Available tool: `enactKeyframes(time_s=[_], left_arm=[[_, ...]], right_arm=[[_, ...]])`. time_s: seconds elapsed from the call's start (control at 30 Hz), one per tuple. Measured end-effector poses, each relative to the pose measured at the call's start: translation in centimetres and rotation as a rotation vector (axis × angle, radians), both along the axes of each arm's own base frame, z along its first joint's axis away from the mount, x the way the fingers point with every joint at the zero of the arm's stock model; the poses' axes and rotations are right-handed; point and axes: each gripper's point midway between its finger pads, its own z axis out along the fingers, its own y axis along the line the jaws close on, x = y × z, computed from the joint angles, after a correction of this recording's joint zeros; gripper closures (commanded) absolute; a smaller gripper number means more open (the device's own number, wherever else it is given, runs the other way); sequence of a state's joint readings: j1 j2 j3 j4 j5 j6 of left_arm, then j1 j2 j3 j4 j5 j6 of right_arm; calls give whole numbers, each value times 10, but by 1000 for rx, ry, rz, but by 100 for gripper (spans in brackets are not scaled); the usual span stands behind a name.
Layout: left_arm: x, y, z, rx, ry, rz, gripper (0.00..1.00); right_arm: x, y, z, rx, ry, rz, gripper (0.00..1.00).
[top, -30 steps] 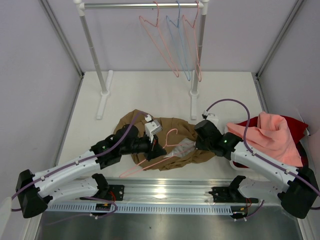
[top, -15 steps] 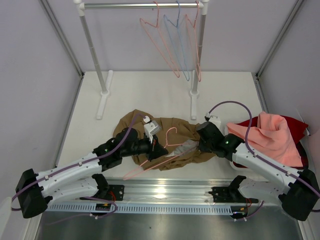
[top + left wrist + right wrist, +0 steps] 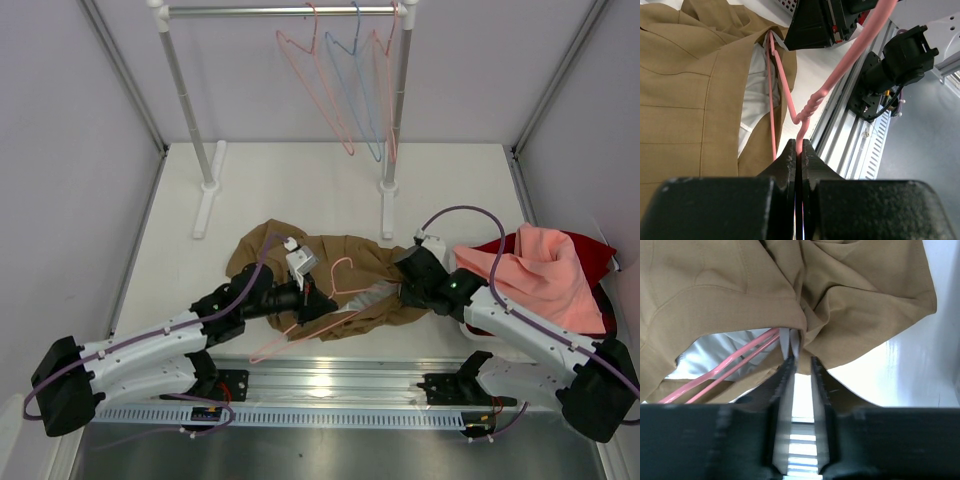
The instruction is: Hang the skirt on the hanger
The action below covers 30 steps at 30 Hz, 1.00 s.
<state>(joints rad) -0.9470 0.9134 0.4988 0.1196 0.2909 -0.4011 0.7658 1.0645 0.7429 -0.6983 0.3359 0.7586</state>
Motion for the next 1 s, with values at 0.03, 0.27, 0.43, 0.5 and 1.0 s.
enactKeyframes(time_s=[0.03, 0.27, 0.43, 0.5, 1.0], left_arm=[[0, 0, 0, -7, -2, 0, 100], [-2, -4, -6, -18, 7, -6, 100], [-6, -7, -7, -20, 5, -22, 100], [-7, -7, -9, -18, 7, -24, 100], [-12, -3, -11, -23, 2, -27, 100]], right_arm=[[0, -1, -1, -2, 3, -3, 69], [0, -5, -5, -8, 13, -23, 63], [1, -11, -11, -10, 24, -49, 59], [2, -13, -11, -9, 25, -59, 58], [9, -12, -3, 30, -7, -77, 47]])
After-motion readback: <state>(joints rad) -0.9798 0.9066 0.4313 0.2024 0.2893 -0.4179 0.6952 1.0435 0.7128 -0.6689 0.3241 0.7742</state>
